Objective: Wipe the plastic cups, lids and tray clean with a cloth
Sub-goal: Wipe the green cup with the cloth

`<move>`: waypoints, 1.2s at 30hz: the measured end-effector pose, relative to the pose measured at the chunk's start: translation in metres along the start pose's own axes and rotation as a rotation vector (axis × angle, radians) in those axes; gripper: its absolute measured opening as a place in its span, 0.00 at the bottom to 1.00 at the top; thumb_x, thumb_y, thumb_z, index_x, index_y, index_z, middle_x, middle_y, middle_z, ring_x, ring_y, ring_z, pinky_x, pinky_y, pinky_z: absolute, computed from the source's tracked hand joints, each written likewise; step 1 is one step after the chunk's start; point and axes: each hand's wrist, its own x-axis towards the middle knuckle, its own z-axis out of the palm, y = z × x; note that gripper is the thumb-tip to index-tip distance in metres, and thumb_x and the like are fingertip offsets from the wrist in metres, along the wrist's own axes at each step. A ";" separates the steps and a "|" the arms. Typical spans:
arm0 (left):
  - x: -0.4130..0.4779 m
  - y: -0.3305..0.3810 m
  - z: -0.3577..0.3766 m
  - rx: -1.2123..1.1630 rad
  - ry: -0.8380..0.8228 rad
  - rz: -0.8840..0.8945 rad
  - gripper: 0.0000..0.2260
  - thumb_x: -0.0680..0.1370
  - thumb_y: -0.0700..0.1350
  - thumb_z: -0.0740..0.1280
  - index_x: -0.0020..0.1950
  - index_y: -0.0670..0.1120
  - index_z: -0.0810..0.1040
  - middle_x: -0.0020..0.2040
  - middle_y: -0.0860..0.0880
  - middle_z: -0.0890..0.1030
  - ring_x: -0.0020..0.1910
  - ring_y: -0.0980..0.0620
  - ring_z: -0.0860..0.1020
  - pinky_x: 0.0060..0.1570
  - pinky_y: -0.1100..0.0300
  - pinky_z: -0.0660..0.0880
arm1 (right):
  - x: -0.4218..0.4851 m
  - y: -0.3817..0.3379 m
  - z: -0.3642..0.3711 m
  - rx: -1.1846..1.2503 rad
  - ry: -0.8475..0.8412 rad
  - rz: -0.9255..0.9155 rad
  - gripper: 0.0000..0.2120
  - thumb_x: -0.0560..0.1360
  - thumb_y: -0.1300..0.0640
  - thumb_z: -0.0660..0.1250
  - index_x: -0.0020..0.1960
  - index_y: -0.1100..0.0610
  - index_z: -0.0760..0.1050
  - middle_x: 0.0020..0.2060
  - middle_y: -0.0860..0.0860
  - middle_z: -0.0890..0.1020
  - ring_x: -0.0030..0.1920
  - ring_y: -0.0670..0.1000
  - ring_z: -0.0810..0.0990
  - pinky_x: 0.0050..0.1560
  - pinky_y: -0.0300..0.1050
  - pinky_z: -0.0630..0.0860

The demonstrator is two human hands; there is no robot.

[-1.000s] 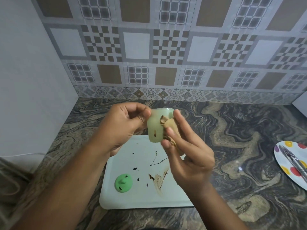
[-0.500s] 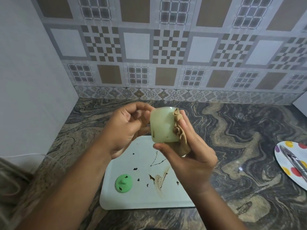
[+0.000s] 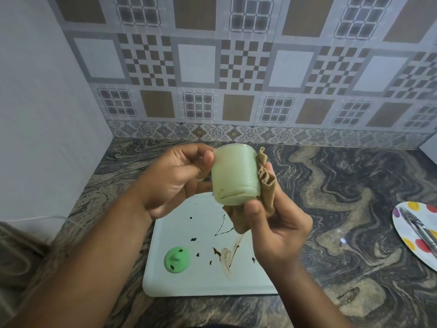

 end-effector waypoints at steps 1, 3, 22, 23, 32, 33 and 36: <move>0.001 0.000 0.000 -0.012 -0.003 -0.003 0.08 0.73 0.44 0.66 0.43 0.43 0.83 0.41 0.45 0.83 0.40 0.51 0.83 0.39 0.57 0.81 | 0.001 0.002 -0.001 -0.013 0.015 0.008 0.32 0.78 0.47 0.73 0.74 0.66 0.70 0.53 0.53 0.87 0.45 0.45 0.83 0.44 0.52 0.83; 0.002 0.000 -0.001 -0.002 0.006 -0.009 0.08 0.75 0.44 0.66 0.45 0.41 0.82 0.42 0.44 0.82 0.40 0.50 0.83 0.39 0.57 0.81 | 0.002 0.006 -0.004 -0.136 -0.008 -0.031 0.32 0.74 0.50 0.79 0.73 0.62 0.74 0.54 0.71 0.83 0.45 0.57 0.85 0.42 0.64 0.83; 0.006 0.001 0.002 0.113 0.196 -0.016 0.07 0.71 0.44 0.69 0.43 0.40 0.80 0.39 0.45 0.84 0.37 0.50 0.84 0.36 0.57 0.81 | 0.000 0.001 0.000 -0.298 -0.086 -0.211 0.18 0.84 0.54 0.64 0.63 0.69 0.75 0.67 0.74 0.72 0.71 0.54 0.77 0.64 0.44 0.78; 0.006 0.000 0.003 0.107 0.199 -0.015 0.07 0.71 0.44 0.69 0.43 0.41 0.80 0.39 0.44 0.84 0.37 0.49 0.84 0.36 0.57 0.81 | 0.001 0.001 0.002 -0.341 -0.091 -0.244 0.16 0.83 0.56 0.65 0.61 0.70 0.76 0.66 0.76 0.71 0.72 0.52 0.76 0.65 0.44 0.78; 0.005 -0.003 0.001 0.110 0.187 -0.011 0.06 0.71 0.43 0.68 0.43 0.40 0.80 0.40 0.45 0.84 0.42 0.51 0.83 0.42 0.58 0.82 | 0.010 0.003 0.001 -0.079 0.120 -0.060 0.12 0.79 0.65 0.70 0.61 0.64 0.80 0.62 0.66 0.81 0.61 0.57 0.84 0.61 0.48 0.80; 0.005 -0.003 0.000 0.106 0.191 -0.012 0.06 0.71 0.43 0.68 0.43 0.40 0.80 0.40 0.45 0.84 0.42 0.51 0.84 0.41 0.58 0.82 | 0.012 0.001 0.002 -0.016 0.137 -0.016 0.15 0.78 0.64 0.71 0.64 0.62 0.79 0.63 0.62 0.82 0.61 0.56 0.84 0.60 0.49 0.80; 0.006 0.000 0.002 0.117 0.213 -0.002 0.06 0.71 0.43 0.69 0.42 0.41 0.80 0.40 0.46 0.84 0.40 0.53 0.84 0.39 0.60 0.81 | 0.016 -0.009 0.007 0.109 0.146 0.115 0.31 0.76 0.64 0.72 0.76 0.52 0.65 0.63 0.45 0.83 0.60 0.49 0.84 0.52 0.58 0.84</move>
